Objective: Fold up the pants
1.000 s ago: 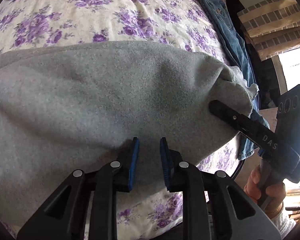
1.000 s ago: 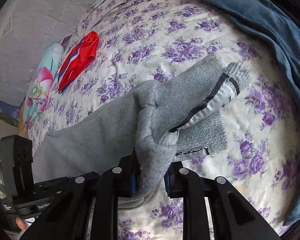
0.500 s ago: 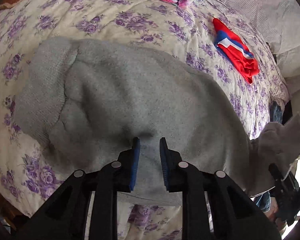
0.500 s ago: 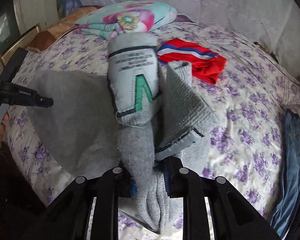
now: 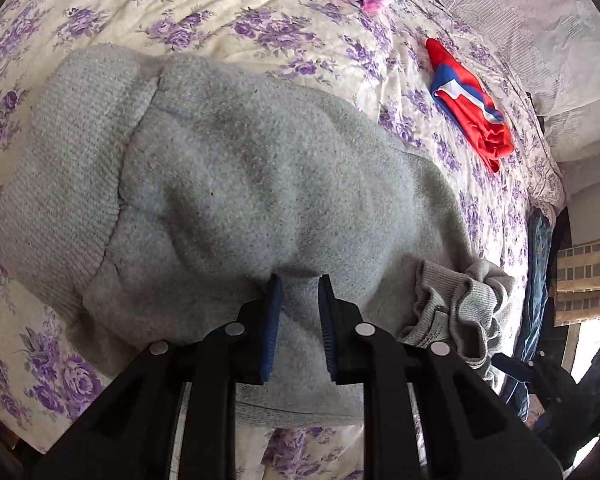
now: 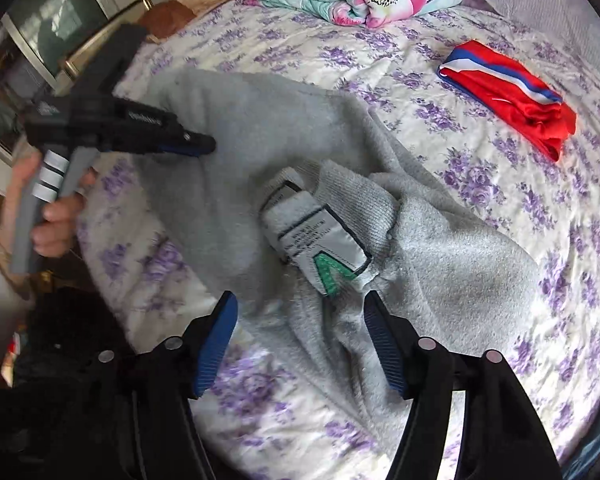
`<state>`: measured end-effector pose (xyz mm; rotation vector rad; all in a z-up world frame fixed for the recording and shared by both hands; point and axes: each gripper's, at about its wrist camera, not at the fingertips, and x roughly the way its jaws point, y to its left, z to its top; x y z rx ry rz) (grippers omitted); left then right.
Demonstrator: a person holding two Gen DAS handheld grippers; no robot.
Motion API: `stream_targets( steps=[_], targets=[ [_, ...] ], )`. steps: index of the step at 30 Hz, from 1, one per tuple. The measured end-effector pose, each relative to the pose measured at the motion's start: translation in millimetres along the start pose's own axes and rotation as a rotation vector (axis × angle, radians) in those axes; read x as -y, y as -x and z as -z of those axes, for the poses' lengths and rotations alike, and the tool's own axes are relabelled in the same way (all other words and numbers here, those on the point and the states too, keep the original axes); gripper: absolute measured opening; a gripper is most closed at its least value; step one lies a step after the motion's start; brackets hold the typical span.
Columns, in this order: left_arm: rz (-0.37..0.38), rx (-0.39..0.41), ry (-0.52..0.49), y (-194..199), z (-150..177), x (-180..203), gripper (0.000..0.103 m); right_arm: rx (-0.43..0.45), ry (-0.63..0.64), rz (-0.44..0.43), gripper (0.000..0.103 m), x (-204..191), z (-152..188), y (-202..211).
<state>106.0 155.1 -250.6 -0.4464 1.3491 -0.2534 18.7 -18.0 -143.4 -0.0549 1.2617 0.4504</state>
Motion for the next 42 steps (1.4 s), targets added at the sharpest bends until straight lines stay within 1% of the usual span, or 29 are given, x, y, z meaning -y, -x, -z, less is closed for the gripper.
stream_targets(
  steps=[2, 3, 4, 5, 6, 8, 9, 11, 12, 13, 16, 18, 20, 21, 23, 24, 25, 26, 27, 28, 29, 30, 31, 34, 35, 38, 39, 41, 42],
  targets=[
    [-0.002, 0.000, -0.006, 1, 0, 0, 0.018, 0.043, -0.052, -0.038, 0.068, 8, -2, 17],
    [-0.001, -0.001, -0.008, 1, 0, 0, 0.018, 0.068, -0.076, -0.046, 0.042, 13, -4, 21],
    [0.002, -0.003, -0.010, 1, 0, -1, 0.018, 0.085, -0.089, -0.054, 0.019, 17, -5, 21],
    [0.005, -0.006, -0.010, 1, 0, -2, 0.018, 0.079, -0.107, -0.057, 0.002, 21, -7, 16],
    [0.008, -0.008, -0.009, 1, -1, -2, 0.018, 0.075, -0.134, -0.064, 0.001, 26, -9, 9],
    [0.009, -0.013, -0.011, 1, -1, -2, 0.018, 0.078, -0.156, -0.039, 0.001, 29, -9, -11],
    [0.009, -0.016, -0.015, 1, -1, -2, 0.018, 0.045, -0.152, -0.021, 0.001, 29, -8, -29],
    [0.009, -0.018, -0.018, 0, -2, -1, 0.018, -0.070, -0.214, -0.035, 0.000, 34, -1, -70],
    [0.010, -0.020, -0.018, 0, -2, -1, 0.018, -0.051, -0.245, -0.051, 0.000, 37, 1, -77],
    [0.012, -0.021, -0.018, 0, -2, -2, 0.018, -0.050, -0.247, -0.044, 0.000, 36, 0, -77],
    [0.026, -0.030, -0.014, 0, -4, -4, 0.018, -0.103, -0.224, -0.022, 0.000, 31, -10, -73],
    [0.034, -0.034, -0.012, 1, -4, -5, 0.018, -0.118, -0.192, -0.014, 0.001, 25, -17, -64],
    [0.040, -0.031, -0.009, 7, -3, -3, 0.018, -0.079, -0.171, -0.026, 0.001, 19, -27, -49],
    [0.037, -0.023, -0.013, 13, -2, -2, 0.018, -0.051, -0.161, -0.013, 0.001, 17, -33, -41],
    [0.028, 0.024, -0.018, 35, 2, 0, 0.021, -0.004, -0.153, 0.046, 0.001, 18, -45, -35],
    [0.042, 0.050, -0.013, 48, 4, -1, 0.022, 0.003, -0.158, 0.081, 0.001, 20, -49, -38],
    [0.057, 0.077, -0.002, 62, 7, -3, 0.023, -0.008, -0.167, 0.086, 0.001, 25, -53, -46],
    [0.061, 0.106, 0.011, 76, 10, -7, 0.031, -0.029, -0.175, 0.086, 0.000, 30, -54, -58],
    [0.053, 0.138, 0.026, 90, 13, -12, 0.049, -0.045, -0.180, 0.093, 0.000, 36, -55, -71],
    [0.038, 0.171, 0.046, 103, 17, -17, 0.060, -0.043, -0.183, 0.093, 0.000, 40, -55, -79],
    [0.018, 0.203, 0.073, 116, 21, -25, 0.082, -0.027, -0.180, 0.092, 0.000, 41, -56, -81],
    [0.007, 0.230, 0.103, 126, 25, -34, 0.093, -0.029, -0.175, 0.096, 0.000, 40, -58, -81],
    [0.009, 0.244, 0.134, 134, 29, -43, 0.093, -0.041, -0.165, 0.102, 0.000, 38, -61, -80],
    [0.038, 0.220, 0.229, 137, 35, -74, 0.093, -0.052, -0.125, 0.099, 0.003, 30, -64, -67],
    [0.047, 0.208, 0.263, 134, 37, -82, 0.093, -0.040, -0.129, 0.079, 0.009, 30, -64, -59],
    [0.124, 0.156, 0.350, 114, 42, -99, 0.093, 0.025, -0.174, 0.023, 0.037, 31, -56, -27],
    [0.144, 0.143, 0.361, 107, 43, -101, 0.093, 0.044, -0.181, 0.019, 0.038, 31, -52, -17],
    [0.147, 0.118, 0.364, 91, 41, -97, 0.093, 0.064, -0.178, 0.025, 0.038, 32, -44, 0],
    [0.152, 0.102, 0.360, 82, 40, -94, 0.093, 0.069, -0.181, 0.034, 0.041, 33, -38, 7]
  ],
)
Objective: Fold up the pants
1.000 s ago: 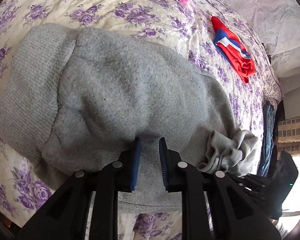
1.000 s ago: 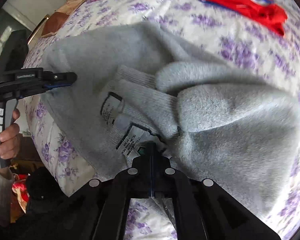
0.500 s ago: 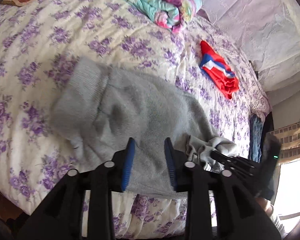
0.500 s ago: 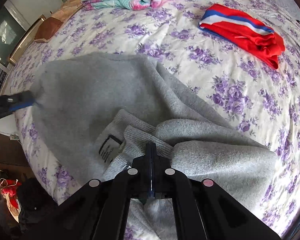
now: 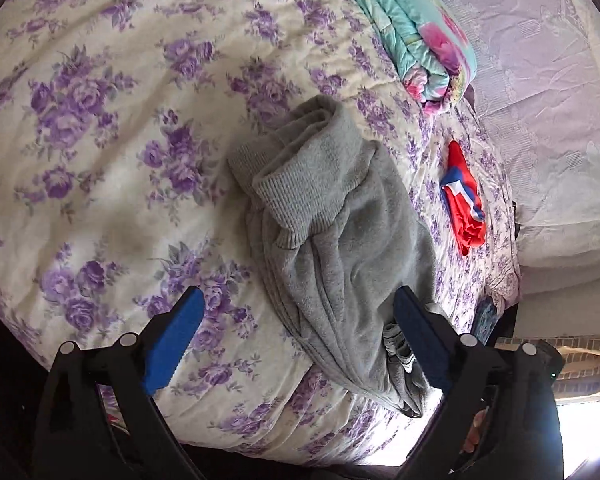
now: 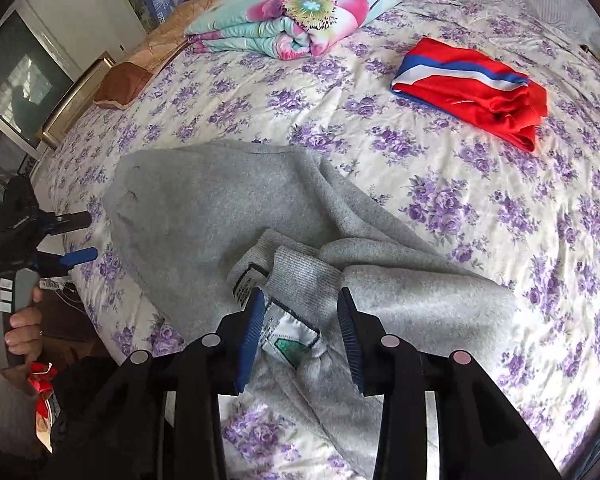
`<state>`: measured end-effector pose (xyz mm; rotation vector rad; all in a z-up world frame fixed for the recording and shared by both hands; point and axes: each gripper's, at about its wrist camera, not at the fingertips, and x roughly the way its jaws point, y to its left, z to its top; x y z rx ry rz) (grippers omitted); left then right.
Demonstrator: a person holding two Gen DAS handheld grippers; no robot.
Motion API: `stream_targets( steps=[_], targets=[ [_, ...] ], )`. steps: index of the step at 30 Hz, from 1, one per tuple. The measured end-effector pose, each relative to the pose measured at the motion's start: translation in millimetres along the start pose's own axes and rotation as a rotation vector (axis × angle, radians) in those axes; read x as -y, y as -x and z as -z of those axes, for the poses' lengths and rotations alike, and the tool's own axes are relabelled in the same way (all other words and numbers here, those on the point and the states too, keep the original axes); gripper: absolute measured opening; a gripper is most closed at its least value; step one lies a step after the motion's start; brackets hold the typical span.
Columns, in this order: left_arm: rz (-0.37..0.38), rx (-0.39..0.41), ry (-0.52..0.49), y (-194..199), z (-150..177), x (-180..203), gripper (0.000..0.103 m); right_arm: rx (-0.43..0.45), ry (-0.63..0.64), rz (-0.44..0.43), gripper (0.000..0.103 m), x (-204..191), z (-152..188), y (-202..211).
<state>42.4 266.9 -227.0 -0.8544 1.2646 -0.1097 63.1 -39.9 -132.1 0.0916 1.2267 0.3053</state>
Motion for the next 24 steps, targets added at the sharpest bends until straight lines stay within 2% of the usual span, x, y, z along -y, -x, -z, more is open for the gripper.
stream_targets(
  steps=[5, 8, 9, 10, 11, 12, 15, 17, 19, 22, 24],
  targets=[
    [-0.001, -0.091, -0.009, -49, -6, 7, 0.093, 0.001, -0.067, 0.013, 0.044, 21, 26, 23],
    [-0.058, -0.094, -0.049, -75, -23, 17, 0.098, 0.003, -0.121, 0.024, 0.044, 34, 42, 29],
    [-0.065, -0.077, -0.075, -76, -30, 25, 0.093, -0.004, -0.134, 0.028, 0.044, 37, 45, 29],
    [-0.044, -0.069, -0.098, -75, -35, 34, 0.076, -0.014, -0.142, 0.035, 0.044, 40, 49, 28],
    [-0.032, -0.073, -0.110, -72, -39, 43, 0.044, -0.024, -0.145, 0.044, 0.044, 41, 52, 26],
    [-0.022, -0.059, -0.143, -66, -40, 54, 0.034, -0.031, -0.147, 0.049, 0.044, 42, 54, 25],
    [-0.059, 0.029, -0.329, -38, -22, 94, 0.031, -0.030, -0.136, 0.030, 0.044, 37, 54, 24],
    [-0.102, 0.078, -0.463, -24, 0, 119, 0.031, -0.028, -0.115, -0.015, 0.044, 29, 48, 19],
    [-0.119, 0.101, -0.550, -17, 17, 137, 0.031, -0.013, -0.086, -0.079, 0.044, 18, 40, 12],
    [-0.125, 0.109, -0.599, -16, 29, 149, 0.031, 0.014, -0.040, -0.163, 0.045, -2, 21, -6],
    [-0.124, 0.112, -0.604, -17, 29, 152, 0.031, 0.011, -0.003, -0.182, 0.044, -17, 6, -23]
  ],
)
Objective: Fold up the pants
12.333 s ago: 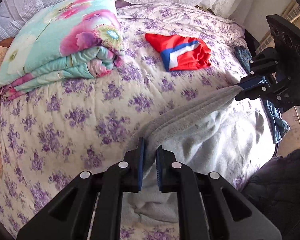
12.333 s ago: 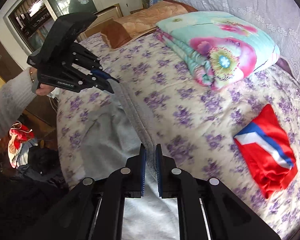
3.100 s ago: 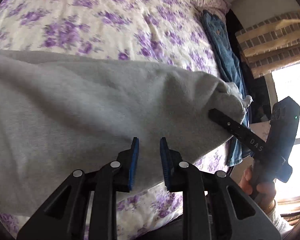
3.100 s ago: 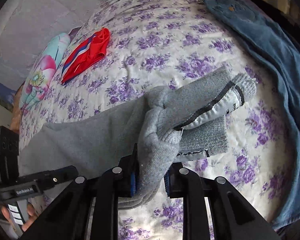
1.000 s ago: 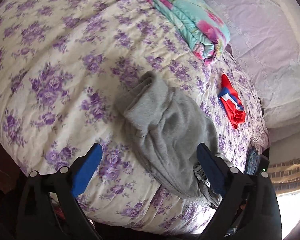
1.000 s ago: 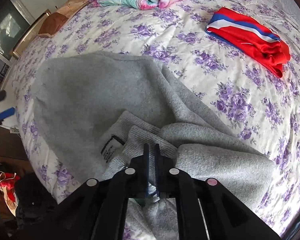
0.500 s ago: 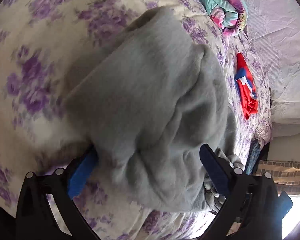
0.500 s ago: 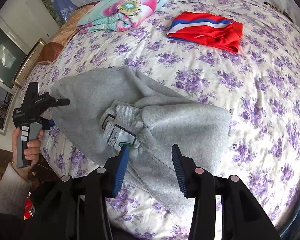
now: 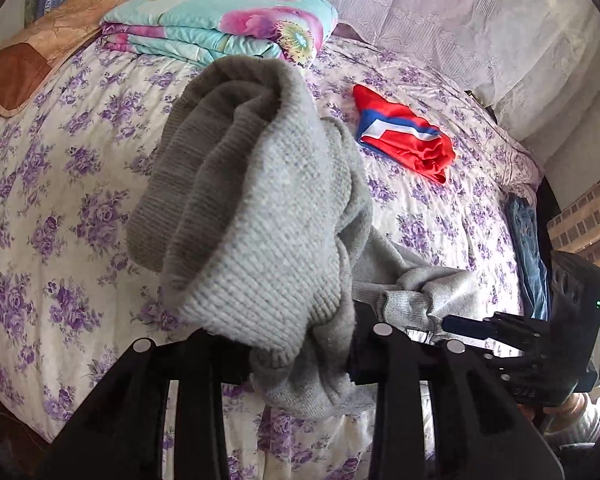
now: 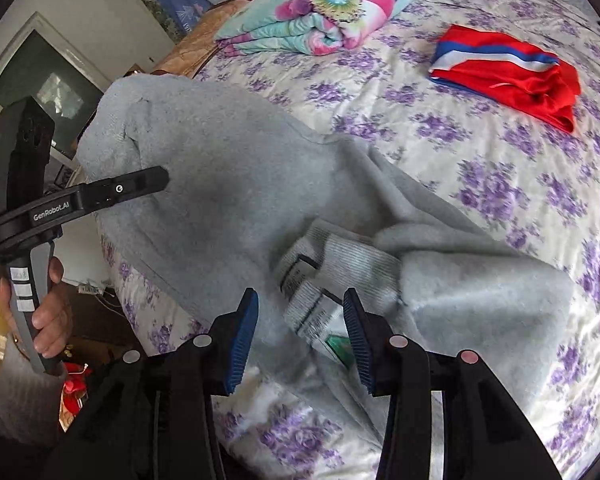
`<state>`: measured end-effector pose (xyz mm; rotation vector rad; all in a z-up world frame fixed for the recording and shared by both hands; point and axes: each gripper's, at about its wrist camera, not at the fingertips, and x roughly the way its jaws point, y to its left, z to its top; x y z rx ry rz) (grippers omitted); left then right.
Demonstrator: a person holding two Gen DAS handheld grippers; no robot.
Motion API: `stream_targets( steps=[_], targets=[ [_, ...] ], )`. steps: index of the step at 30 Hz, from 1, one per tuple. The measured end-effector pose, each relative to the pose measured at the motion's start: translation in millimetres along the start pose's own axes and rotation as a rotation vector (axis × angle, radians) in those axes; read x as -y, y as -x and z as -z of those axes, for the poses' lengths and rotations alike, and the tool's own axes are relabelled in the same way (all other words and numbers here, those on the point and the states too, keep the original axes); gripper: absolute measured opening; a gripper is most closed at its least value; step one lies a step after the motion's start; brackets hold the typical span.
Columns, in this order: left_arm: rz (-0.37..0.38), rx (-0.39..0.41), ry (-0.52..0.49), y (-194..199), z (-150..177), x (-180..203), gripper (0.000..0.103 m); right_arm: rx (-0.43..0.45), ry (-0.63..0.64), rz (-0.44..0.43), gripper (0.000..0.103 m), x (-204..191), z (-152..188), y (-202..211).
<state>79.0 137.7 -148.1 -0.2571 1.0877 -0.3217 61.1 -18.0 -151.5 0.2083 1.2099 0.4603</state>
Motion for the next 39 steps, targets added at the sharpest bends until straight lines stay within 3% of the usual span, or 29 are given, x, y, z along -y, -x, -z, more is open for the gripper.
stream_targets(
  steps=[11, 14, 20, 25, 27, 30, 34, 39],
  targets=[
    [0.015, 0.006, 0.030, 3, 2, -5, 0.031, -0.094, 0.092, 0.071, 0.044, -22, -46, -62],
    [0.026, 0.014, 0.031, 6, 3, -4, 0.031, -0.134, 0.087, 0.054, 0.000, -24, -51, -75],
    [0.039, 0.001, 0.001, 0, 3, 3, 0.030, -0.211, 0.006, 0.069, 0.000, -17, -51, -124],
    [0.050, -0.012, -0.035, -14, 1, 14, 0.030, -0.223, -0.014, 0.052, 0.000, -16, -53, -126],
    [0.055, -0.012, -0.052, -14, -2, 21, 0.029, -0.231, -0.029, 0.035, 0.000, -12, -55, -116],
    [0.062, -0.028, -0.112, -17, -3, 39, 0.029, -0.148, -0.053, 0.026, 0.001, -2, -54, -74],
    [0.098, -0.074, -0.207, -28, 1, 74, 0.024, -0.048, -0.065, 0.106, 0.004, 27, -37, -6],
    [0.160, -0.127, -0.380, -45, 23, 139, 0.021, 0.076, -0.219, 0.228, 0.004, 91, 14, 81]
  ],
)
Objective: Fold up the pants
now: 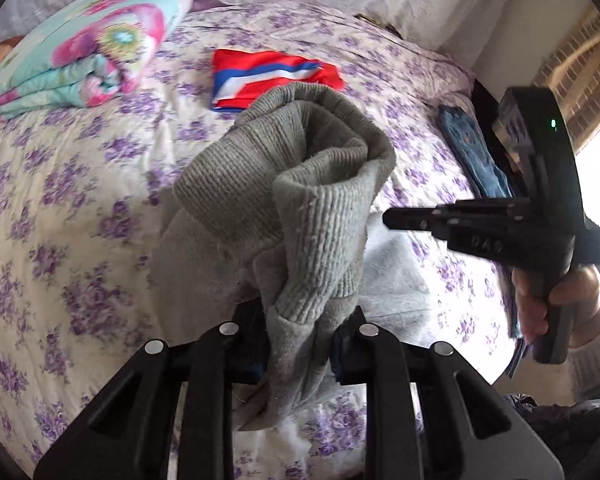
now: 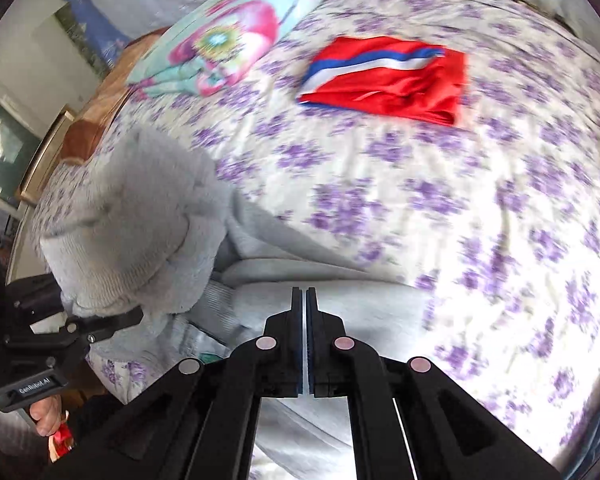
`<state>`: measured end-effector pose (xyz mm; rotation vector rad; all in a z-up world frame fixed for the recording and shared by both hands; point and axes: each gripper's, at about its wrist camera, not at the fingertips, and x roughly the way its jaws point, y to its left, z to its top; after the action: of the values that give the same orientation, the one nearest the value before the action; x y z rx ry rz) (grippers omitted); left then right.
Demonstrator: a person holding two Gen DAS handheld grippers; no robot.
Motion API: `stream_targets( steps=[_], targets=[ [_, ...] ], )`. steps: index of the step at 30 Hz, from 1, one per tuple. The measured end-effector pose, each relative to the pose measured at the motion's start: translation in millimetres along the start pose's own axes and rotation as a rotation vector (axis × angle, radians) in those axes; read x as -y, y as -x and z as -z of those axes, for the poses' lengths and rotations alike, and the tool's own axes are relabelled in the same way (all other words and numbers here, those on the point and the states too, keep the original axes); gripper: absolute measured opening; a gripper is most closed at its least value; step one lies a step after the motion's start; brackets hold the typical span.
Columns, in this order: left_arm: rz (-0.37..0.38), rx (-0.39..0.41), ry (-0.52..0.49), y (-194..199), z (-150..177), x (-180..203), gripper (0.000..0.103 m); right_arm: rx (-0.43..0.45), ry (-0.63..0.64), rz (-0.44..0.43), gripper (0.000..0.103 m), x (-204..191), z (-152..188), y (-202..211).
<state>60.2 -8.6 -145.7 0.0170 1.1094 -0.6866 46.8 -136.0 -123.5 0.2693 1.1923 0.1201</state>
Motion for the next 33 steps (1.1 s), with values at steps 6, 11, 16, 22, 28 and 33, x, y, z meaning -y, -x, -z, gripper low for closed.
stream_targets(
  steps=[6, 11, 16, 22, 28, 33],
  targets=[
    [-0.092, -0.167, -0.260, -67, 16, 81, 0.029, 0.060, -0.214, 0.058, 0.004, 90, 50, 36],
    [-0.089, -0.250, -0.343, -116, 34, 115, 0.090, 0.015, -0.277, 0.041, 0.004, 100, 76, 17],
    [-0.078, -0.265, -0.421, -107, 42, 134, 0.098, 0.086, -0.155, 0.022, 0.004, 67, 61, 47],
    [0.169, -0.114, -0.138, -25, 18, 88, 0.098, 0.124, -0.049, -0.068, 0.004, 41, 32, 54],
    [0.132, -0.003, 0.085, 22, 11, 16, 0.097, 0.072, 0.047, -0.176, 0.004, 2, 29, 37],
    [0.181, -0.066, 0.099, -6, 6, 24, 0.072, -0.159, 0.033, 0.015, 0.002, 11, 61, -18]
  ],
)
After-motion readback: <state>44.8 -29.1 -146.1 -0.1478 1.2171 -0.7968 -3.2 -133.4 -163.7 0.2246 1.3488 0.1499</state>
